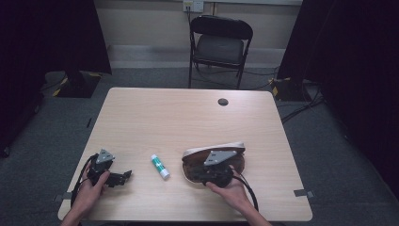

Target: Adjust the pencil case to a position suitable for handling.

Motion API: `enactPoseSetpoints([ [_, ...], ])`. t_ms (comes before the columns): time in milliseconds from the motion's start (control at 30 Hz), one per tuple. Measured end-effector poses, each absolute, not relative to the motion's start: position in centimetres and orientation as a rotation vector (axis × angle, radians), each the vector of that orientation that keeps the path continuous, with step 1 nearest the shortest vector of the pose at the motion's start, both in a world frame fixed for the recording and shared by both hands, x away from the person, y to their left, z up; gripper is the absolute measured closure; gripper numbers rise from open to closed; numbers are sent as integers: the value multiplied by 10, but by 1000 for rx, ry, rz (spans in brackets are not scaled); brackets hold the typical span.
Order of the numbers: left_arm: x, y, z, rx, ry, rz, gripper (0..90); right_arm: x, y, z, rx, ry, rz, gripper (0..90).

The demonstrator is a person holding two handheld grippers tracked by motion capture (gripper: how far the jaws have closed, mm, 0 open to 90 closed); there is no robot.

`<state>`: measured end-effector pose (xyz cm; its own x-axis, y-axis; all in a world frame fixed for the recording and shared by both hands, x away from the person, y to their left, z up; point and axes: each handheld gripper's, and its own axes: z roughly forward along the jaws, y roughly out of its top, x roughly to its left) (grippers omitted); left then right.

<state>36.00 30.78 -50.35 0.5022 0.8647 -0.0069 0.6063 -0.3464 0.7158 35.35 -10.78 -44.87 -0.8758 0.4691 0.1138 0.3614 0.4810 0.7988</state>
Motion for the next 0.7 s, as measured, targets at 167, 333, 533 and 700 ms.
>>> enactPoseSetpoints([
  [167,360,308,-504,2078,1200,497,0,356,-162,-444,884,2475,1323,652],
  [333,360,308,-504,2079,1200,497,0,356,-212,-447,1021,2380,1246,564],
  [533,360,308,-504,2078,1201,498,0,373,-244,-449,1142,2254,1212,453],
  [700,360,308,-503,2083,1198,498,0,398,-241,-454,1194,2243,1221,417],
])
